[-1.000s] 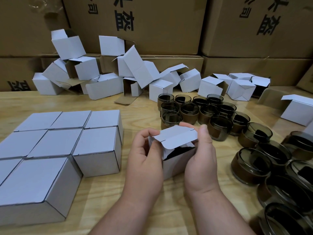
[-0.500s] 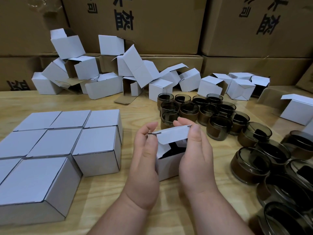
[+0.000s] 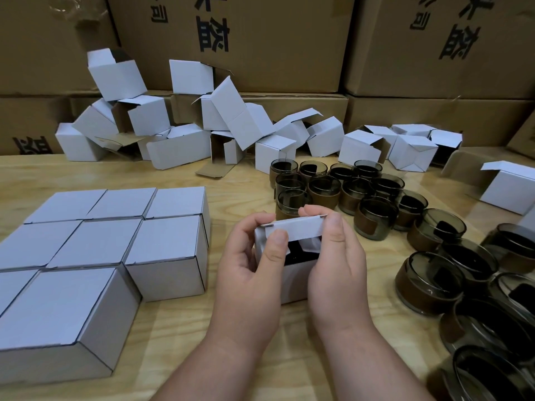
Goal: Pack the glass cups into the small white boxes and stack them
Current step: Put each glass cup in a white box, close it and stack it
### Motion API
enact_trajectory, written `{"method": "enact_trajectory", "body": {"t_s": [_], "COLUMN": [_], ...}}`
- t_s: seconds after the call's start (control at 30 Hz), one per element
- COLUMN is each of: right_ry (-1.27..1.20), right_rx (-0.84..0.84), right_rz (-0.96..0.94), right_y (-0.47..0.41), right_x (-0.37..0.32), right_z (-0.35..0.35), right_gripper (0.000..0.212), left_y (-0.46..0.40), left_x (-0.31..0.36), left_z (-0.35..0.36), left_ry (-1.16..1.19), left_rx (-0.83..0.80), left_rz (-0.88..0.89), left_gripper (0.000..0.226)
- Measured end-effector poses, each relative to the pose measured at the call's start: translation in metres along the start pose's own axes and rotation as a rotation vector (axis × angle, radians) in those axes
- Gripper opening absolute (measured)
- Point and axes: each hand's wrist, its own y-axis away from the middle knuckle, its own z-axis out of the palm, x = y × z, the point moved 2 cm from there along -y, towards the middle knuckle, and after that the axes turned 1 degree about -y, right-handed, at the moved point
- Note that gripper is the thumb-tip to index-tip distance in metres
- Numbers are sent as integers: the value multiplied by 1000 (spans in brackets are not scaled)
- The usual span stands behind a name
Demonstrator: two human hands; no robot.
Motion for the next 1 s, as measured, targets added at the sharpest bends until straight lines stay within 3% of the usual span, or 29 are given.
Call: {"method": "enact_trajectory", "body": {"t_s": [0.17, 0.5, 1.0], "right_ry": [-14, -29, -43], "right_rx": [4, 58, 93], "right_rz": [10, 71, 102], "right_y": [1, -1, -4], "right_x": [-2, 0, -1], "right_z": [-1, 0, 0], "right_gripper": [39, 34, 31], "left_y": [1, 0, -1], "left_x": [-1, -8, -9], "left_z": [0, -1, -1], "left_ry": [2, 24, 22], "left_rx": [-13, 22, 24], "left_rz": [-25, -75, -111], "left_gripper": [16, 37, 37]}}
